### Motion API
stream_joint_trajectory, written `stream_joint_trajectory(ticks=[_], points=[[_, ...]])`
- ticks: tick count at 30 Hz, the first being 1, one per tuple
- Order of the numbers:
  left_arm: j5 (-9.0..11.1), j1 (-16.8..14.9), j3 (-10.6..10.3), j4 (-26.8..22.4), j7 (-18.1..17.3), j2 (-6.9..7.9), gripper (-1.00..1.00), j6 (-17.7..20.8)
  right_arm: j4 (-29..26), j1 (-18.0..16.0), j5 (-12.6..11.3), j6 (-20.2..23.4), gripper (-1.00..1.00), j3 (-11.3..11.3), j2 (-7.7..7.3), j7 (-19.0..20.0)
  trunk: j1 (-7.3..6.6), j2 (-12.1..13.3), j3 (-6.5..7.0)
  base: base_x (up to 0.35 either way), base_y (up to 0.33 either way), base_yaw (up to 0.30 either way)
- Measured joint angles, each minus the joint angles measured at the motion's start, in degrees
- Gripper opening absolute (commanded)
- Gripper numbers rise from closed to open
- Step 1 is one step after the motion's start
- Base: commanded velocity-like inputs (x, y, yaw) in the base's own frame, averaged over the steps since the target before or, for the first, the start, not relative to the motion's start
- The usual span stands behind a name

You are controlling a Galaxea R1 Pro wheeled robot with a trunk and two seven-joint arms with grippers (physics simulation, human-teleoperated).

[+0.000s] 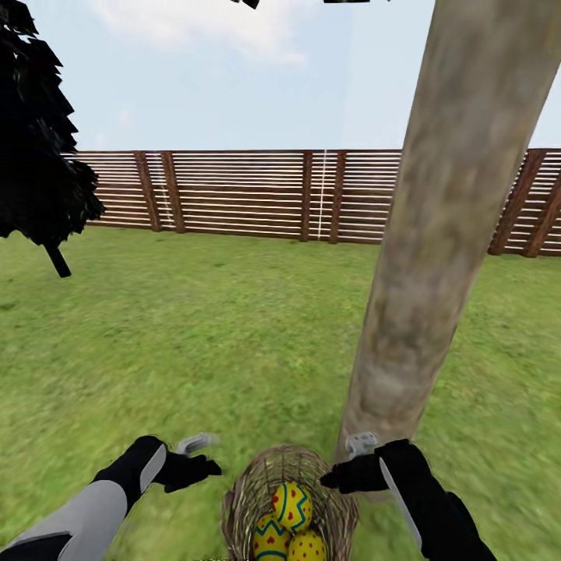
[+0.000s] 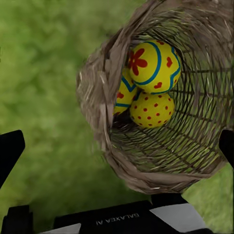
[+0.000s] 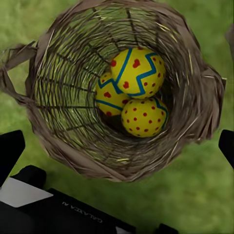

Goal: Take the three Easter eggs out of the wicker basket on the lawn in the garden, then place them on the lawn next to a single tree (choose any tree) so that all three eggs are next to the same tree and none are left in the basket.

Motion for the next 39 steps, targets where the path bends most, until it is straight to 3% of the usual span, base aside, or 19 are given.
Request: stream_joint_trajectory(ticks=[3, 6, 14, 17, 19, 22, 26, 33, 39], points=[[0.0, 0.0, 0.0, 0.0, -2.3, 1.15, 1.0, 0.0, 2.0, 0.0, 0.2, -0.2, 1.0, 0.4, 0.05, -0.4, 0.0, 0.0, 0.0, 0.0, 0.0, 0.294], [0.0, 0.0, 0.0, 0.0, -2.8, 1.42, 1.0, 0.0, 4.2, 0.0, 0.4, -0.6, 1.0, 0.9, 0.79, -2.4, 0.0, 0.0, 0.0, 0.0, 0.0, 0.294], [0.0, 0.0, 0.0, 0.0, -3.0, 1.5, 1.0, 0.0, 11.7, 0.0, 0.2, -5.9, 1.0, 2.3, 8.08, -24.8, 0.0, 0.0, -0.01, 0.0, 0.0, 0.274], [0.0, 0.0, 0.0, 0.0, -3.0, 1.48, 1.0, 0.0, 15.3, -0.2, -0.1, -9.7, 1.0, 6.1, 9.72, -30.2, 0.0, 0.0, -0.07, 0.0, 0.0, 0.244], [0.0, 0.0, 0.0, 0.0, -3.0, 1.44, 1.0, 0.0, 16.7, -0.3, -0.2, -11.6, 1.0, 8.4, 10.01, -31.8, 0.0, 0.0, -0.13, 0.0, 0.0, 0.16], [0.0, 0.0, -0.1, 0.0, -3.0, 1.42, 1.0, 0.0, 18.3, -0.4, -0.2, -13.0, 1.0, 9.9, 10.37, -34.1, 0.0, 0.0, -0.16, 0.0, 0.0, 0.044], [0.0, 0.0, 0.0, 0.0, -3.0, 1.42, 1.0, 0.0, 20.1, -1.0, -0.4, -14.0, 1.0, 10.3, 10.71, -35.2, 0.0, 0.0, -0.17, 0.0, 0.0, 0.007], [0.0, 0.0, 0.0, 0.0, -3.0, 1.49, 1.0, 0.0, 23.3, -2.3, -1.3, -15.3, 1.0, 10.3, 10.66, -35.2, 1.53, -2.8, -1.42, 0.0, 0.0, 0.0], [0.0, 0.0, 0.0, 0.0, -3.0, 1.43, 1.0, 0.0, 23.3, -2.6, -3.6, -17.0, 1.0, 10.2, 10.51, -34.8, 2.85, -5.2, -2.5, 0.0, 0.0, 0.0]])
